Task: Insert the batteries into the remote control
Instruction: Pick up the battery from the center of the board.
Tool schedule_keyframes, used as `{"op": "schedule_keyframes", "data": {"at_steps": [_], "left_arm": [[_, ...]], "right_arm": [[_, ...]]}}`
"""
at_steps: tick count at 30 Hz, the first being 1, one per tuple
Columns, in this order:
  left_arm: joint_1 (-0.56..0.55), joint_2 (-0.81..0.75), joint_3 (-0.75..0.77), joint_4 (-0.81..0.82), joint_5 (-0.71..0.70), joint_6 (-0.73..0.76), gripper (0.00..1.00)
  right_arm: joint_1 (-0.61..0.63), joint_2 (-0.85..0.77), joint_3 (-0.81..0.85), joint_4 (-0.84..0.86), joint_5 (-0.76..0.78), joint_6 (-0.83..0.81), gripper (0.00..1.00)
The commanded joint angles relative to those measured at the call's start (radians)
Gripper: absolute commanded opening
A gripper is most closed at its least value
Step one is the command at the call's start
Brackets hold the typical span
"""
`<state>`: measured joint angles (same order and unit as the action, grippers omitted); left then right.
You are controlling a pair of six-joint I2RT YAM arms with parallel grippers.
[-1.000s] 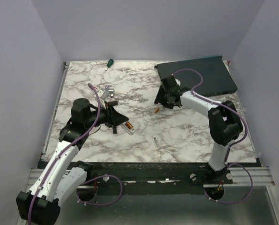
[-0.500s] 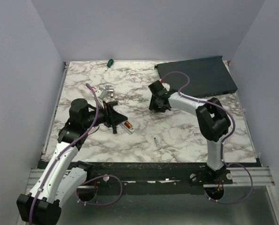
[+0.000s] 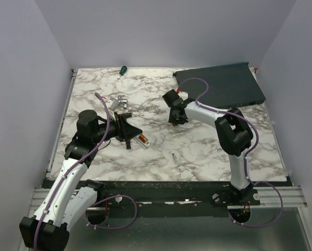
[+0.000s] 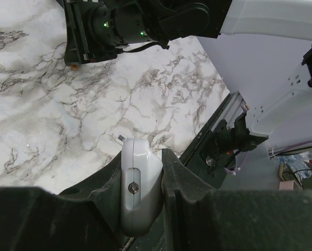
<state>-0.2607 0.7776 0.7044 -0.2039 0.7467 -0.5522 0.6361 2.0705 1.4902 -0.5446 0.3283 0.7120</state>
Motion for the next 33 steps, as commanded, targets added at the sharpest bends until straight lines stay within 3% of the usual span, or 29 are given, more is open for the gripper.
{"op": "schedule_keyframes", "data": {"at_steps": [1, 6, 10, 14, 24, 33], "left_arm": [[0.013, -0.012, -0.011, 0.037, 0.036, -0.011, 0.00], [0.018, -0.014, -0.016, 0.042, 0.036, -0.017, 0.00], [0.021, -0.012, -0.016, 0.041, 0.031, -0.018, 0.00], [0.024, -0.005, -0.015, 0.047, 0.023, -0.026, 0.00], [0.029, 0.013, -0.006, 0.092, 0.018, -0.092, 0.00], [0.029, 0.009, -0.027, 0.199, 0.054, -0.186, 0.00]], "right_arm": [[0.002, 0.039, 0.002, -0.048, 0.053, -0.018, 0.33], [0.002, 0.010, -0.038, -0.036, 0.011, -0.037, 0.18], [0.002, -0.102, -0.143, 0.064, -0.067, -0.066, 0.01], [0.002, -0.309, -0.295, 0.213, -0.204, -0.124, 0.01], [0.002, -0.932, -0.615, 0.612, -0.762, -0.207, 0.01], [0.002, -1.151, -0.662, 0.696, -0.999, -0.217, 0.01]]}}
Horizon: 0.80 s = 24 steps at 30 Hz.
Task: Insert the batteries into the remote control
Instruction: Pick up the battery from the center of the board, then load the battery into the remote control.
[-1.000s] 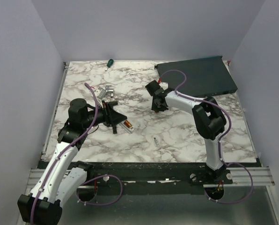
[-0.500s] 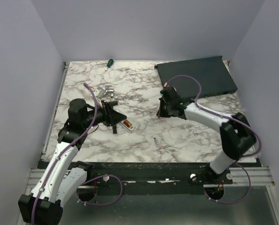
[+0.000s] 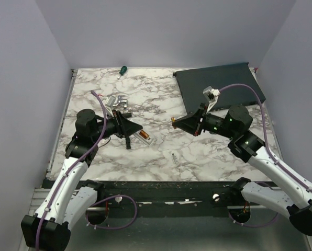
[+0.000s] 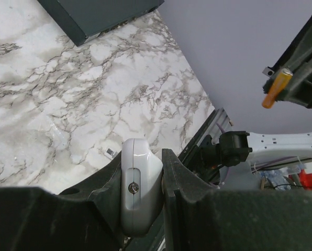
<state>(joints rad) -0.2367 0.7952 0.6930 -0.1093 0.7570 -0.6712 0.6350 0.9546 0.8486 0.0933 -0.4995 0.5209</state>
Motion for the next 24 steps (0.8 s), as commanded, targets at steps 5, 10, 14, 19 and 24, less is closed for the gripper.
{"op": "schedule_keyframes", "data": {"at_steps": [5, 10, 14, 19, 24], "left_arm": [[0.002, -0.004, -0.023, 0.167, 0.080, -0.096, 0.00], [-0.003, 0.002, -0.024, 0.188, 0.094, -0.097, 0.00], [-0.004, 0.006, -0.024, 0.198, 0.103, -0.100, 0.00], [-0.007, 0.002, -0.031, 0.213, 0.103, -0.111, 0.00], [-0.010, -0.011, -0.046, 0.240, 0.107, -0.128, 0.00]], "right_arm": [[0.003, -0.054, -0.023, 0.066, -0.249, -0.050, 0.01], [0.004, -0.068, -0.077, 0.176, -0.382, -0.084, 0.04], [0.003, -0.117, -0.178, 0.352, -0.424, -0.090, 0.06], [0.003, -0.221, -0.356, 0.678, -0.474, -0.133, 0.01], [0.003, -0.263, -0.342, 0.565, -0.589, -0.310, 0.01]]}}
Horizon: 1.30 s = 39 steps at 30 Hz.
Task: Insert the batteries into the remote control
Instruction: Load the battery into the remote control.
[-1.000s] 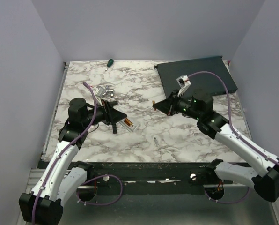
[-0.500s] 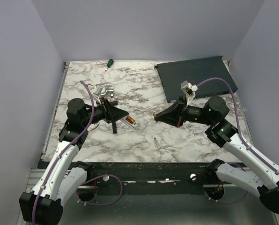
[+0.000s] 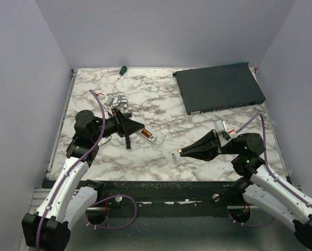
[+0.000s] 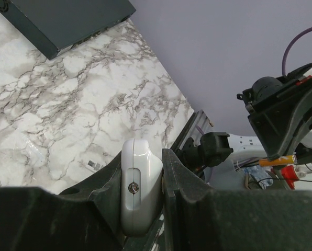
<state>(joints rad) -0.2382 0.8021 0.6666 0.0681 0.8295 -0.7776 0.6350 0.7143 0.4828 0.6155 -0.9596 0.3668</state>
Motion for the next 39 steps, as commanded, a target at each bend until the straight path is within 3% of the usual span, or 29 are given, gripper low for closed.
{"op": "schedule_keyframes", "data": {"at_steps": [1, 8, 17, 25, 29, 35, 39], "left_arm": [[-0.009, -0.017, -0.020, 0.066, 0.036, -0.023, 0.00], [-0.013, -0.004, -0.019, 0.090, 0.045, -0.037, 0.00], [-0.023, 0.001, -0.015, 0.105, 0.050, -0.043, 0.00], [-0.058, 0.033, -0.112, 0.305, -0.009, -0.177, 0.00], [-0.099, 0.086, -0.220, 0.534, -0.112, -0.362, 0.00], [-0.205, 0.170, -0.216, 0.475, -0.290, -0.494, 0.00], [-0.225, 0.206, -0.252, 0.573, -0.303, -0.583, 0.00]], "right_arm": [[0.003, -0.021, 0.038, 0.008, -0.167, -0.198, 0.01], [0.003, -0.048, 0.049, -0.123, -0.234, -0.392, 0.01], [0.003, -0.052, 0.069, -0.199, -0.241, -0.450, 0.01], [0.003, -0.021, 0.153, -0.351, 0.017, -0.371, 0.01], [0.003, 0.040, 0.321, -0.676, 0.182, -0.416, 0.01], [0.003, 0.251, 0.642, -1.171, 0.393, -0.532, 0.01], [0.005, 0.397, 0.785, -1.352, 0.463, -0.516, 0.01]]}}
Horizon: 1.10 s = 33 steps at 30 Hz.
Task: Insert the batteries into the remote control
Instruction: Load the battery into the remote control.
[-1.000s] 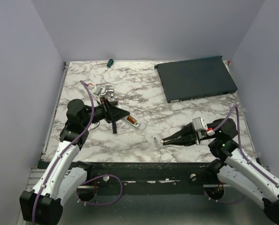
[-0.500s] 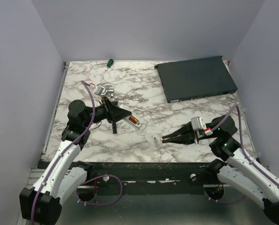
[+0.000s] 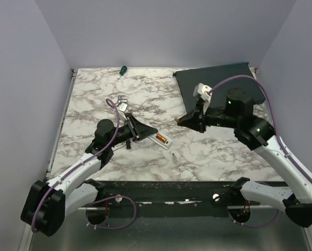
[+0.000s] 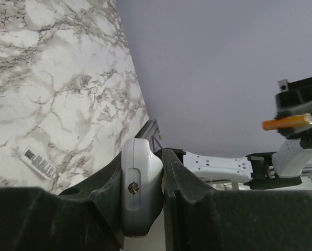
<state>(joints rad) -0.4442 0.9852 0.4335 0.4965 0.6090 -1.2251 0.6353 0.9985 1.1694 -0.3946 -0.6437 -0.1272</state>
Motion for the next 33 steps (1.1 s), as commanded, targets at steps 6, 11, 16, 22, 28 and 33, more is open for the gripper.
{"op": "schedule_keyframes", "data": {"at_steps": [6, 11, 16, 22, 28, 33], "left_arm": [[-0.048, 0.064, -0.061, 0.259, -0.126, -0.185, 0.00], [-0.093, 0.142, -0.065, 0.343, -0.168, -0.219, 0.00], [-0.116, 0.223, -0.073, 0.469, -0.145, -0.270, 0.00], [-0.143, 0.237, -0.072, 0.494, -0.152, -0.269, 0.00], [-0.146, 0.239, -0.075, 0.505, -0.146, -0.270, 0.00], [-0.148, 0.239, -0.083, 0.518, -0.144, -0.274, 0.00]], "right_arm": [[0.085, 0.288, 0.249, -0.559, 0.232, 0.003, 0.01], [0.193, 0.331, 0.277, -0.571, 0.327, 0.041, 0.01], [0.254, 0.393, 0.295, -0.602, 0.415, 0.053, 0.01], [0.282, 0.440, 0.331, -0.608, 0.507, 0.086, 0.01], [0.303, 0.472, 0.366, -0.621, 0.549, 0.084, 0.01], [0.307, 0.488, 0.389, -0.637, 0.562, 0.083, 0.01]]}}
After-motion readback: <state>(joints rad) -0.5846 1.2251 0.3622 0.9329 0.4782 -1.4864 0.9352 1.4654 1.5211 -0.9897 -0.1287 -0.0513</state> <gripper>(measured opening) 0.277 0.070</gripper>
